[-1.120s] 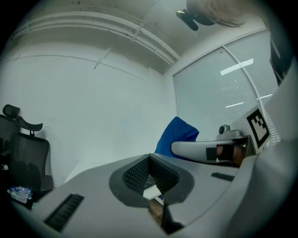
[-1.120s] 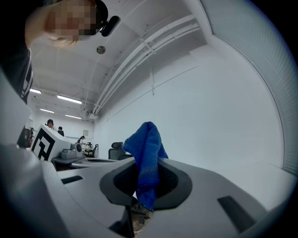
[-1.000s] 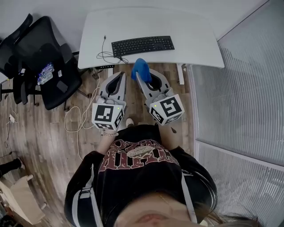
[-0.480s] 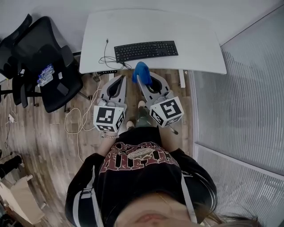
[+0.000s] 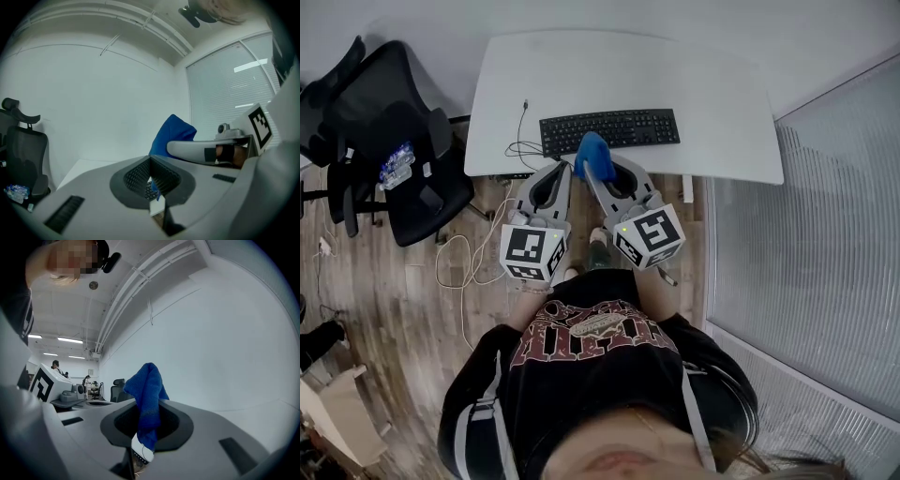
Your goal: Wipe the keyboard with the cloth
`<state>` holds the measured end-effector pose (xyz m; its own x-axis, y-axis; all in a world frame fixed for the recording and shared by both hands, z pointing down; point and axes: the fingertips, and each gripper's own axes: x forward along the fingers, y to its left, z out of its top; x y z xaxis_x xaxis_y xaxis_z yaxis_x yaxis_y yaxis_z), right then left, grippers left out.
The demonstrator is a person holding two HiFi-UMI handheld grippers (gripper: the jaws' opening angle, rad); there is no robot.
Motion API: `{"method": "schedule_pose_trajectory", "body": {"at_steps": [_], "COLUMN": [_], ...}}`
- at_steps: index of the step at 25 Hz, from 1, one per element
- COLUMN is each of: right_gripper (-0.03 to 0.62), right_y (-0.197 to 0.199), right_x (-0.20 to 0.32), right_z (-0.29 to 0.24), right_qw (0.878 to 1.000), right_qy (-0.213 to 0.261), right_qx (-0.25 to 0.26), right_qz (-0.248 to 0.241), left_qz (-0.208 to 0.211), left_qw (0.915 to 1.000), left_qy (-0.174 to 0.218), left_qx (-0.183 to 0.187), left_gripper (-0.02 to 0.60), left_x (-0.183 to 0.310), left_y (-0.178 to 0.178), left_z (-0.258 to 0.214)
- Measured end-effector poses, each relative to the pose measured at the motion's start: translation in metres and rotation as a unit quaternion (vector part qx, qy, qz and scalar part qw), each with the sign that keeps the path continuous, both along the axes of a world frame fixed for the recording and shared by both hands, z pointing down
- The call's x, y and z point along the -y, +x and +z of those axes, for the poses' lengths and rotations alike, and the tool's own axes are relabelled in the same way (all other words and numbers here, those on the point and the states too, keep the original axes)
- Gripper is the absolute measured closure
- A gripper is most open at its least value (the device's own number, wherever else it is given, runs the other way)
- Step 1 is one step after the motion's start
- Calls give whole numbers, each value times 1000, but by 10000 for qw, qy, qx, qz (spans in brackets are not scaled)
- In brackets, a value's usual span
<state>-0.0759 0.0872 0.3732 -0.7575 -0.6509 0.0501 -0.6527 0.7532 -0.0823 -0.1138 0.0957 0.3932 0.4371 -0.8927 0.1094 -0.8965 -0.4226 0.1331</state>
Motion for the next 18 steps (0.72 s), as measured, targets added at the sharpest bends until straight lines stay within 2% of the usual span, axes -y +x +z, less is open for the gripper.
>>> {"method": "schedule_pose_trajectory", "body": {"at_steps": [7,18], "right_gripper": [539,538], "right_y": [15,27], "right_x": [43,95], "right_z": [2,6], "right_qw": [9997,9971], "right_qy": [-61,-46], "right_qx": [50,58], "right_qz": [-210,-762], "left_qz": [-159,-649], "left_qw": [9998,9978], "left_qy": [-53,-92], "left_qx": [58,123], "left_gripper": [546,546], "left_x": [42,90], "left_y": [18,34], "left_z": [1,8]}}
